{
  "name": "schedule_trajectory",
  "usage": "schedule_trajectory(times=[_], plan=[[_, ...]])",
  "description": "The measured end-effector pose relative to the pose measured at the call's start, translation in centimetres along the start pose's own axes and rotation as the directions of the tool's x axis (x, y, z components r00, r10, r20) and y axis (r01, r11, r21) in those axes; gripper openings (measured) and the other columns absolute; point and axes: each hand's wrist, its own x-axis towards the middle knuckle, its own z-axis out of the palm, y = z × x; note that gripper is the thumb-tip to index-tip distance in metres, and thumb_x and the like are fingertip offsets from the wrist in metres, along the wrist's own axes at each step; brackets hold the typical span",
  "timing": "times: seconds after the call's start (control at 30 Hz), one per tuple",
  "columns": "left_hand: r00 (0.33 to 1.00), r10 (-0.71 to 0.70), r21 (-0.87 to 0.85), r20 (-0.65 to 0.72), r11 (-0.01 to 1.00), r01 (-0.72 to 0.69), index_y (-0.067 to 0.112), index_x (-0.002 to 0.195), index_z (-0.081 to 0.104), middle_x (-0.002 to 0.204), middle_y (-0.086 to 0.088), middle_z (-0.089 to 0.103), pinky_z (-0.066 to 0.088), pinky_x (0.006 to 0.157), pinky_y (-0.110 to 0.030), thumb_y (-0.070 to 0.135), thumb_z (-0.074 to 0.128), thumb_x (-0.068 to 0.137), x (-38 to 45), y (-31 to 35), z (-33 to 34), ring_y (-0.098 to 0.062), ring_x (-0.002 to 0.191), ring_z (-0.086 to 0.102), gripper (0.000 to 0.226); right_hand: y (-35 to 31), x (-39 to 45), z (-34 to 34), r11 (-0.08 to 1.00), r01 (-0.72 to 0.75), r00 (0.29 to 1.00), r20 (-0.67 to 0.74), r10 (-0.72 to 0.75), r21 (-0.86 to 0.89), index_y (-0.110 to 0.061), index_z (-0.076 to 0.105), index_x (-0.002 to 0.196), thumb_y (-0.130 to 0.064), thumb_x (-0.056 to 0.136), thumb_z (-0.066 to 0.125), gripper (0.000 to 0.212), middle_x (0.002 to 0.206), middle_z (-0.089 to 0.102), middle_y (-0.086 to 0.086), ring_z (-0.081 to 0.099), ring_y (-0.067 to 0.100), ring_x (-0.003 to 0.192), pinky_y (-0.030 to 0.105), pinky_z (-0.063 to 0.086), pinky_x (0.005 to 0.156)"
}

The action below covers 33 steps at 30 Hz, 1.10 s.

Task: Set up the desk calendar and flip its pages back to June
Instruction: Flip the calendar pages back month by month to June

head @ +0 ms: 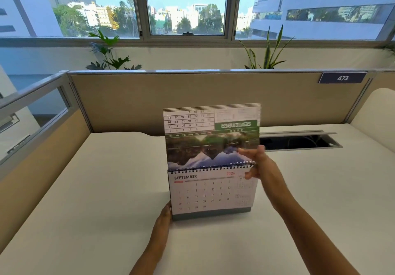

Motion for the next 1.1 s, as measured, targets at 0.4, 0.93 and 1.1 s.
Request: schedule_trajectory(times=[0.4, 0.93, 1.1], plan=[[0.997, 0.060, -0.009, 0.048, 0.998, -0.059, 0.043, 0.108, 0.046, 0.117, 0.006, 0.054, 0.030, 0.095, -0.027, 0.038, 0.020, 0.094, -0.8, -0.2, -0.4, -0.015, 0.112, 0.047, 0.029, 5.2, -1.7, 0.8, 0.985, 0.030, 0.937, -0.339, -0.086, -0.167, -0.026, 0.038, 0.135, -0.054, 0.083, 0.033, 0.059, 0.136, 0.049, 0.002, 0.052, 0.019, 0.111, 0.026, 0.044, 0.080], [0.997, 0.062, -0.004, 0.040, 0.998, -0.062, 0.040, 0.117, 0.041, 0.119, 0.002, 0.053, 0.030, 0.097, -0.027, 0.041, 0.020, 0.093, -0.4, -0.7, -0.3, -0.017, 0.111, 0.046, 0.032, 8.0, -5.3, 2.1, 0.965, -0.257, 0.963, -0.100, 0.251, -0.049, -0.032, 0.031, 0.140, -0.056, 0.086, 0.027, 0.059, 0.138, 0.048, -0.004, 0.046, 0.020, 0.124, 0.046, 0.034, 0.109], [0.997, 0.060, -0.020, 0.052, 0.998, -0.059, 0.024, 0.132, 0.039, 0.120, -0.002, 0.054, 0.031, 0.098, -0.027, 0.037, 0.016, 0.095, -0.6, -0.8, -0.4, -0.017, 0.113, 0.046, 0.045, 7.7, -6.6, 1.5, 0.983, -0.160, 0.976, -0.160, 0.144, -0.091, -0.027, 0.057, 0.113, -0.058, 0.081, 0.028, 0.053, 0.108, 0.066, -0.008, 0.061, 0.021, 0.102, 0.020, 0.054, 0.072]])
